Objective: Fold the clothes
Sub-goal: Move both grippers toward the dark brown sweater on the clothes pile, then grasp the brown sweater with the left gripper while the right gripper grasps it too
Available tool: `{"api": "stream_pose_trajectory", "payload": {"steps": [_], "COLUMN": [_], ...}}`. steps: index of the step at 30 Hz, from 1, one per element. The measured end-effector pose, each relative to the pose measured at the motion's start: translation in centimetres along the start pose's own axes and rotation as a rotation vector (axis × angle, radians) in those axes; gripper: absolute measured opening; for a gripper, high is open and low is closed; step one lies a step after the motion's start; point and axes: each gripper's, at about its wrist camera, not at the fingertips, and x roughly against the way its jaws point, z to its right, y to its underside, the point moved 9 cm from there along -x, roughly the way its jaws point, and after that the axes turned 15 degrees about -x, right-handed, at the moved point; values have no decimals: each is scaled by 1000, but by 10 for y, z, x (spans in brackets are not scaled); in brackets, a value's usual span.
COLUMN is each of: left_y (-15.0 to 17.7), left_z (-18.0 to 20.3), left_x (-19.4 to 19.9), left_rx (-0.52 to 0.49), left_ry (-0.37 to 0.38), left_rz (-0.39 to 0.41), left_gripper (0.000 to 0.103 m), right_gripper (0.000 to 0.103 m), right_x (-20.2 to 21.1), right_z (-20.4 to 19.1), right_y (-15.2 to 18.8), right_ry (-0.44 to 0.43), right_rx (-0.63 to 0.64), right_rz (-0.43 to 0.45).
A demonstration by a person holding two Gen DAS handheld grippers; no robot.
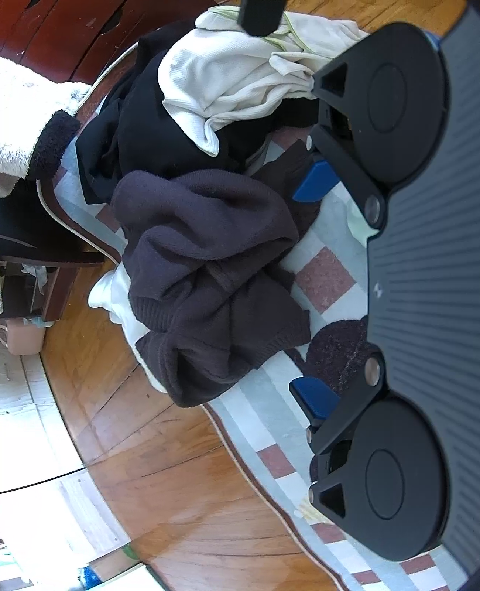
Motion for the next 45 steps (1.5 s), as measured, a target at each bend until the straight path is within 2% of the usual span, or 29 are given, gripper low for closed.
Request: {"api": "stream_pose_trajectory", "payload": {"steps": [12,17,20,28,30,34,36,38,40,41,43,45], "left_y": [4,8,10,13,14,22,25,28,32,35,40,43], "left_z": [4,-6,-11,-13,-13,-28,-41,-52,-63,-69,-78,-86], "left_x": [-5,-5,-6,-8,-9,-9,-12,-21,-33,-43,-59,-75], "left_rx": [-10,59,87,103,114,234,281,304,319,319,326,342], "left_ry": [-11,-4,-7,-7,14,96,96,76,41,16,-14,-16], "left_rz": [-19,-30,-37,-51,-61,-39,-19,-5,-2,-15,-22,-14], "left_gripper": [103,103,103,103,103,103,103,103,100,100,92,83], "right_gripper": [99,99,97,97,97,97,97,88,72,68,65,65], "right_x": [-1,-6,-9,-11,-13,-21,-29,-42,-61,-70,-93,-116], "right_z": [-7,-5,-4,-1,1,13,20,25,26,27,27,27], "right_y": [1,4,5,8,8,9,9,10,11,11,13,15], "right_ry": [-43,-47,-80,-90,-81,-36,-74,-155,-255,-294,-318,-290], "right_rx": [-27,-39,-61,-75,-78,-88,-115,-166,-239,-276,-323,-344], "right_rz": [-7,-21,-40,-51,-50,-44,-44,-57,-97,-115,-143,-148]}}
